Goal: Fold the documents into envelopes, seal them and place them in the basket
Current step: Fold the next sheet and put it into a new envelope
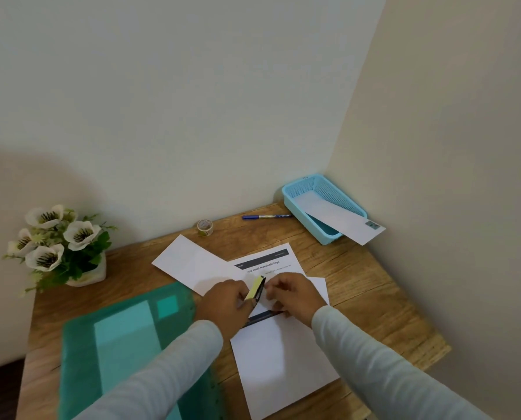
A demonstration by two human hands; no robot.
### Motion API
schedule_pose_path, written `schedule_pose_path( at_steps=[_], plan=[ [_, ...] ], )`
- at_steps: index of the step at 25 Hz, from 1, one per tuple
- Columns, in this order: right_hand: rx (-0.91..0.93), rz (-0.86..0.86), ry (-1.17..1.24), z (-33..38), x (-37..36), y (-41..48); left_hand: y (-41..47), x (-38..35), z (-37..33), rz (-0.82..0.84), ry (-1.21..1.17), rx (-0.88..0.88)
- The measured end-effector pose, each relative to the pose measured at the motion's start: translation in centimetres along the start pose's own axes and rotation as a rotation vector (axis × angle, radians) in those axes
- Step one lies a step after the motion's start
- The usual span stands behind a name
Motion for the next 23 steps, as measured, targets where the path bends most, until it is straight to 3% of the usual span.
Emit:
schedule_pose_path(
  at_steps=[2, 4, 8, 13, 23],
  plan=[
    [0.123, -0.136, -0.431, 0.9, 1.4, 0.6, 0.2, 0.0, 0.5, -0.025, -0.092, 0.06],
    [0.15, -0.15, -0.744, 1.8, 1.9, 1.0, 0.5, -0.2, 1.1, -0.049, -0.172, 0.115],
    [0.114, -0.06, -1.06, 1.9, 0.9, 2.0, 0.5, -1.0, 1.7, -0.043, -0.226, 0.132],
    [0.102, -0.067, -1.064, 2.2, 1.0, 2.8, 0.5, -1.8, 1.3, -0.026, -0.222, 0.15],
    [0.033, -0.192, -0.549, 0.1, 8.0, 1.1, 1.2, -0.7, 0.7, -0.143, -0.293, 0.097]
  ],
)
Point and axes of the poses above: each hand's wrist, its own y-axis towards the middle knuckle, its own x-axis out of the back of the hand, z = x × y, the point moved 5 cm from there along y, towards the middle knuckle, and after that the axes turned 9 degrees about -x, right-handed, at the moved point
